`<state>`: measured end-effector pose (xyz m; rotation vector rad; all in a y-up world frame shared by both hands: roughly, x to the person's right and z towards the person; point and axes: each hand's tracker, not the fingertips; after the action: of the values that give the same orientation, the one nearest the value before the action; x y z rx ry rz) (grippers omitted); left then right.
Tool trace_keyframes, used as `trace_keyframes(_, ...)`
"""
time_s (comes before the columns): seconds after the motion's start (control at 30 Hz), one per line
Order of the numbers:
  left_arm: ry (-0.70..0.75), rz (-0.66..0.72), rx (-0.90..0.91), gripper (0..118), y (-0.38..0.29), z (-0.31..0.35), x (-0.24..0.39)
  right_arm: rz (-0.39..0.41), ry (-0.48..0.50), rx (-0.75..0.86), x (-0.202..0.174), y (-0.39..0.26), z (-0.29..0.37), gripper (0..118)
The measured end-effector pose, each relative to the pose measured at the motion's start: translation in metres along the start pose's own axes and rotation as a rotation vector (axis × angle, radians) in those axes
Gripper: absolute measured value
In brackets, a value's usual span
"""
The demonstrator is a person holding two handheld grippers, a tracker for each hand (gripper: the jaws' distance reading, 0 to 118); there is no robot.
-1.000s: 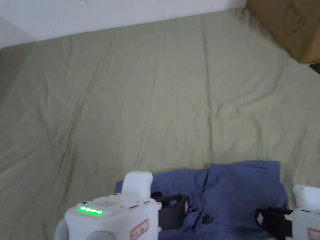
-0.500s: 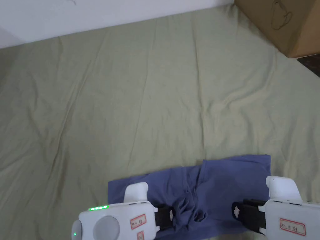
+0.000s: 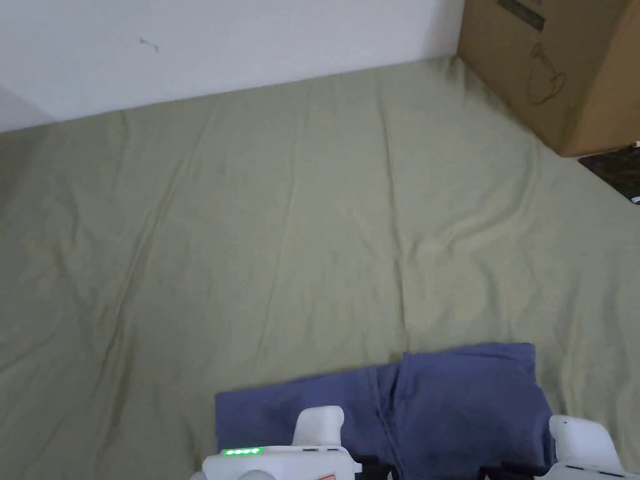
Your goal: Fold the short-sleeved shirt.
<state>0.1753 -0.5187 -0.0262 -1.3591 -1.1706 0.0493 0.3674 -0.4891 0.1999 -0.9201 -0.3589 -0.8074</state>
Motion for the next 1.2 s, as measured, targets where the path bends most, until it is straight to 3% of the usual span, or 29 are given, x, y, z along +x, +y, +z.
trace_keyframes(0.17, -0.180, 0.185, 0.190, 4, -0.008, 0.074, -0.059, 0.014, -0.009, 0.016, -0.008, 0.004, 0.003, 8)
trace_keyframes(0.2, -0.171, 0.218, 0.228, 10, -0.011, 0.088, -0.072, 0.018, -0.009, 0.016, -0.010, 0.005, 0.002, 8)
trace_keyframes(0.23, -0.107, 0.243, 0.266, 27, -0.015, 0.104, -0.087, 0.027, -0.010, 0.012, -0.013, 0.005, 0.000, 8)
trace_keyframes(0.27, -0.029, 0.244, 0.288, 54, -0.020, 0.117, -0.099, 0.036, -0.014, 0.007, -0.016, 0.005, -0.002, 8)
trace_keyframes(0.3, 0.024, 0.243, 0.304, 91, -0.023, 0.128, -0.101, 0.040, -0.015, 0.005, -0.019, 0.005, -0.004, 8)
trace_keyframes(0.33, 0.067, 0.261, 0.310, 111, -0.027, 0.134, -0.114, 0.044, -0.012, 0.002, -0.021, 0.004, -0.007, 8)
trace_keyframes(0.37, 0.096, 0.286, 0.292, 118, -0.030, 0.137, -0.124, 0.048, -0.006, -0.007, -0.023, 0.004, -0.010, 8)
trace_keyframes(0.53, -0.086, 0.433, 0.266, 118, -0.036, 0.125, -0.167, 0.087, 0.001, -0.037, -0.042, 0.001, -0.018, 8)
trace_keyframes(0.73, -0.291, 0.518, 0.314, 117, -0.037, 0.102, -0.170, 0.102, 0.002, -0.055, -0.052, 0.001, -0.022, 8)
trace_keyframes(0.77, -0.357, 0.535, 0.312, 112, -0.037, 0.096, -0.172, 0.104, 0.004, -0.058, -0.053, 0.001, -0.022, 8)
trace_keyframes(0.83, -0.469, 0.577, 0.281, 86, -0.039, 0.082, -0.176, 0.111, 0.001, -0.067, -0.054, 0.002, -0.025, 8)
trace_keyframes(0.87, -0.434, 0.595, 0.275, 62, -0.041, 0.074, -0.177, 0.116, -0.003, -0.071, -0.055, 0.002, -0.025, 8)
trace_keyframes(0.9, -0.356, 0.590, 0.264, 15, -0.042, 0.071, -0.176, 0.118, -0.009, -0.073, -0.056, 0.002, -0.026, 8)
trace_keyframes(0.97, -0.199, 0.504, 0.220, 14, -0.042, 0.066, -0.178, 0.118, -0.012, -0.069, -0.057, 0.002, -0.024, 8)
trace_keyframes(1.0, -0.213, 0.503, 0.203, 14, -0.043, 0.068, -0.184, 0.114, -0.008, -0.069, -0.057, 0.002, -0.023, 8)
trace_keyframes(1.03, -0.347, 0.567, 0.229, 14, -0.040, 0.073, -0.184, 0.111, -0.007, -0.070, -0.057, 0.002, -0.023, 8)
trace_keyframes(1.2, -0.246, 0.475, 0.210, 14, -0.025, 0.097, -0.178, 0.109, -0.023, -0.078, -0.060, 0.006, -0.027, 8)
